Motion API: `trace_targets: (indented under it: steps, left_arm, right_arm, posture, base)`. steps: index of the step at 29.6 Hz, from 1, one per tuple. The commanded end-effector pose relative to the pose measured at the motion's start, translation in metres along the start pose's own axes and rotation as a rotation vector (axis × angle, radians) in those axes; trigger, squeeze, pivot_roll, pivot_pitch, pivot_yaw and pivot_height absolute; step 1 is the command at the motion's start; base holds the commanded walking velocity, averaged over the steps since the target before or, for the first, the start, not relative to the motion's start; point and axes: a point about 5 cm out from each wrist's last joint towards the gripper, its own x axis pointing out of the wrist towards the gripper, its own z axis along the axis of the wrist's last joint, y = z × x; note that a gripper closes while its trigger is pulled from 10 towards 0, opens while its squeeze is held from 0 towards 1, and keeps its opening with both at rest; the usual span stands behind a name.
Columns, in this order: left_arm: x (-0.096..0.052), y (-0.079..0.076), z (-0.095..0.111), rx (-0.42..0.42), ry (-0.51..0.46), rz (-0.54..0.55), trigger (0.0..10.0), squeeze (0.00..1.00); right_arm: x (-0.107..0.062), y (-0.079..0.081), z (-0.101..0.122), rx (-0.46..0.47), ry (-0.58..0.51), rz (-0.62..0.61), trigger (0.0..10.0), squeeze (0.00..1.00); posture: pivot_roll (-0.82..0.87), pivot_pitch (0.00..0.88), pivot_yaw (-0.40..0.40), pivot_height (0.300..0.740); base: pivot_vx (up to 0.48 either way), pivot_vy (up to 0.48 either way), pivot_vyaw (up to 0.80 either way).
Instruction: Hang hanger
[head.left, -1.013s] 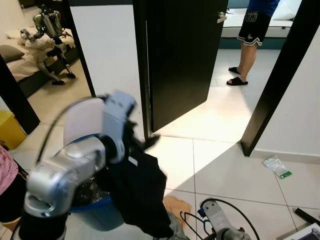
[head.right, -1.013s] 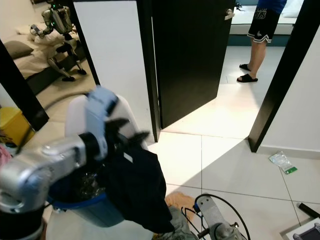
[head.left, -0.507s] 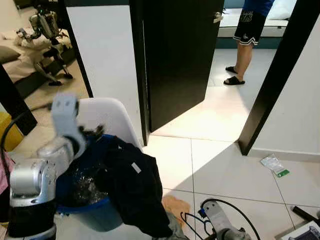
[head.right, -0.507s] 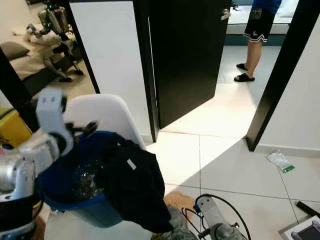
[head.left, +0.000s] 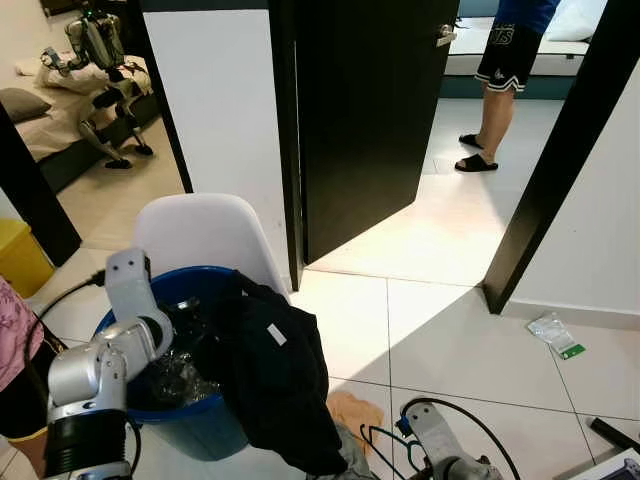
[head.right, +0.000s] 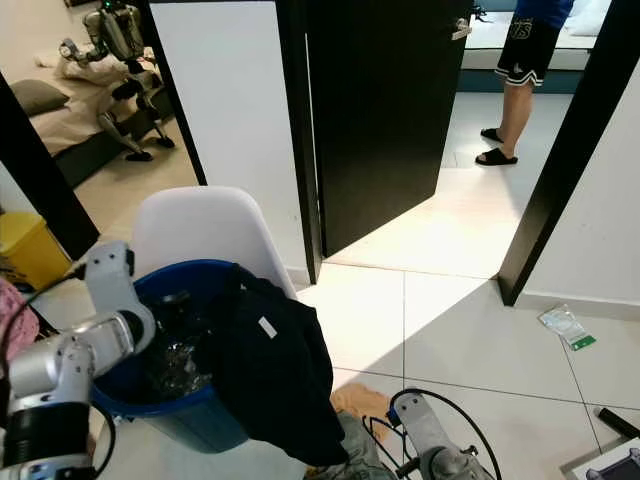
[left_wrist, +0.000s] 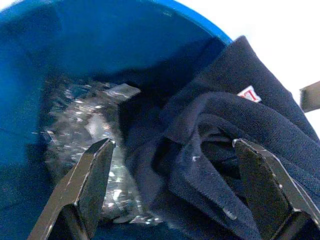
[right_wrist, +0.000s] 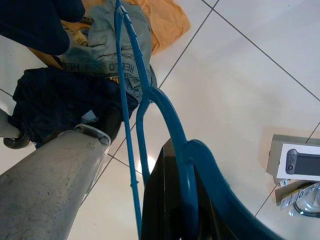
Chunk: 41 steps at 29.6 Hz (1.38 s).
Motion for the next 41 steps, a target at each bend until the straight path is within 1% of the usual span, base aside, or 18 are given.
trace_targets:
  steps: [1,2,3,8,13,17,22,23,27,28,29,33,41]
  left_arm:
    - [0.006,-0.001,0.0,-0.021,-0.007,-0.024,10.0,0.0]
    - [0.013,-0.005,-0.004,-0.039,0.013,-0.066,10.0,0.0]
    - [0.015,-0.006,-0.006,-0.045,0.02,-0.082,10.0,0.0]
    - [0.022,-0.01,-0.01,-0.02,0.04,-0.086,10.0,0.0]
    - [0.026,-0.008,-0.013,-0.022,0.053,-0.079,10.0,0.0]
    - [0.033,-0.003,-0.021,-0.013,0.081,-0.073,10.0,0.0]
    - [0.035,-0.002,-0.027,-0.015,0.096,-0.073,10.0,0.0]
    - [0.037,-0.002,-0.032,-0.035,0.112,-0.081,10.0,0.0]
    - [0.038,-0.003,-0.036,-0.062,0.123,-0.098,10.0,0.0]
    - [0.039,-0.004,-0.037,-0.077,0.118,-0.104,1.1,0.0]
    - [0.04,-0.004,-0.037,-0.09,0.112,-0.111,0.0,0.0]
    - [0.042,-0.004,-0.037,-0.112,0.103,-0.123,0.0,0.0]
    - [0.045,-0.003,-0.032,-0.126,0.09,-0.128,0.0,0.0]
  right_arm:
    - [0.0,0.002,-0.002,-0.012,0.008,0.008,10.0,0.0]
    - [0.0,0.002,-0.002,-0.013,0.008,0.009,10.0,0.0]
    - [0.0,0.002,-0.003,-0.013,0.008,0.009,10.0,0.0]
    - [0.0,0.002,-0.004,-0.014,0.01,0.009,10.0,0.0]
    - [0.0,0.002,-0.005,-0.014,0.012,0.009,10.0,0.0]
    - [0.0,0.002,-0.006,-0.017,0.015,0.011,10.0,0.0]
    - [0.0,0.002,-0.006,-0.018,0.016,0.011,10.0,0.0]
    - [0.0,0.002,-0.007,-0.018,0.017,0.012,10.0,0.0]
    - [0.0,0.003,-0.007,-0.018,0.018,0.012,10.0,0.0]
    - [0.0,0.003,-0.007,-0.019,0.019,0.013,10.0,0.0]
    - [0.0,0.003,-0.007,-0.019,0.019,0.013,10.0,0.0]
    - [0.0,0.003,-0.008,-0.02,0.02,0.012,10.0,0.0]
    - [-0.001,0.002,-0.007,-0.024,0.021,0.009,10.0,0.0]
  posture:
    - [-0.02,0.033,0.029,0.74]
    - [-0.02,0.037,0.029,0.74]
    - [-0.02,0.037,0.029,0.74]
    - [-0.03,0.047,0.031,0.74]
    - [-0.03,0.052,0.03,0.74]
    - [-0.03,0.061,0.03,0.74]
    - [-0.04,0.064,0.03,0.74]
    - [-0.04,0.066,0.029,0.74]
    - [-0.04,0.067,0.028,0.74]
    - [-0.05,0.069,0.026,0.74]
    - [-0.05,0.071,0.026,0.74]
    - [-0.05,0.071,0.026,0.74]
    - [-0.05,0.067,0.023,0.74]
  base:
    - [0.0,0.0,0.0]
    - [0.0,0.0,0.0]
    - [0.0,0.0,0.0]
    - [0.0,0.0,0.0]
    - [0.0,0.0,0.0]
    - [0.0,0.0,0.0]
    - [0.0,0.0,0.0]
    - [0.0,0.0,0.0]
    - [0.0,0.0,0.0]
    - [0.0,0.0,0.0]
    - [0.0,0.0,0.0]
    - [0.0,0.0,0.0]
    - [0.0,0.0,0.0]
